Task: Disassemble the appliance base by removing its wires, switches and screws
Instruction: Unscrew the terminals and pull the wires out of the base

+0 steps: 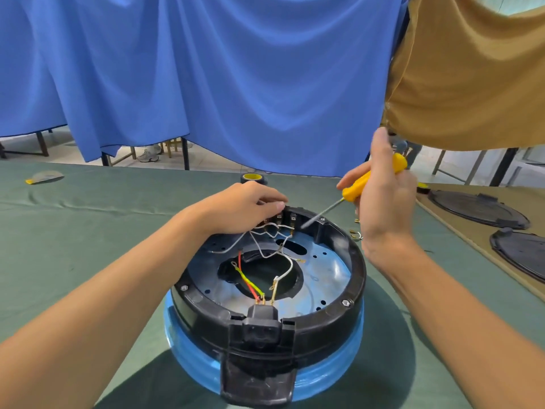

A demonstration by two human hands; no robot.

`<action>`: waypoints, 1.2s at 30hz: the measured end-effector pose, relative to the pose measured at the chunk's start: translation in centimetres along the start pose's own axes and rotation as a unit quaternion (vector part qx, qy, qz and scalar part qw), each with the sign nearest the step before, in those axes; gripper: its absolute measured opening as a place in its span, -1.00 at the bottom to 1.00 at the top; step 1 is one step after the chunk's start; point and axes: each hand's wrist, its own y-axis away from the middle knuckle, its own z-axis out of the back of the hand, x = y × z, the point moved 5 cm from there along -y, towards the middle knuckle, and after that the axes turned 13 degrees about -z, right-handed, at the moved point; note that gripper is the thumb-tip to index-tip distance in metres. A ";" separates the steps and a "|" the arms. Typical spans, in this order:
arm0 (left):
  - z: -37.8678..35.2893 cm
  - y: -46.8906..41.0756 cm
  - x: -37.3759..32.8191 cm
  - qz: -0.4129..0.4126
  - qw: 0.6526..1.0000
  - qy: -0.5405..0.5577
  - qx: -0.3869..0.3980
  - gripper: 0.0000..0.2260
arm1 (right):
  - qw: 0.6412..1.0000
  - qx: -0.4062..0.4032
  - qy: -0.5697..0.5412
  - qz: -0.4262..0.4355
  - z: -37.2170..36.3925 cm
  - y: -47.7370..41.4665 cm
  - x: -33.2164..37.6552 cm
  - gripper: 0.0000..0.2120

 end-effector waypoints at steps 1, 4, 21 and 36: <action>0.0 -0.1 0.0 -0.001 1.000 -0.006 -0.005 -0.67 | 1.000 -0.003 0.023 0.010 -0.1 0.0 -0.3 -0.33; -0.4 -0.6 -0.2 -0.007 0.999 -0.033 -0.003 -0.65 | 0.997 -0.016 0.071 0.030 -0.1 0.0 -0.8 -0.45; -1.3 -3.2 0.3 0.010 0.996 -0.078 -0.041 -0.58 | 0.988 -0.034 0.153 -0.004 0.0 -0.4 -1.8 -0.69; -1.7 -3.5 0.5 0.019 0.999 0.026 0.003 -0.59 | 0.983 0.009 0.181 0.031 -0.8 -0.4 -1.5 -0.70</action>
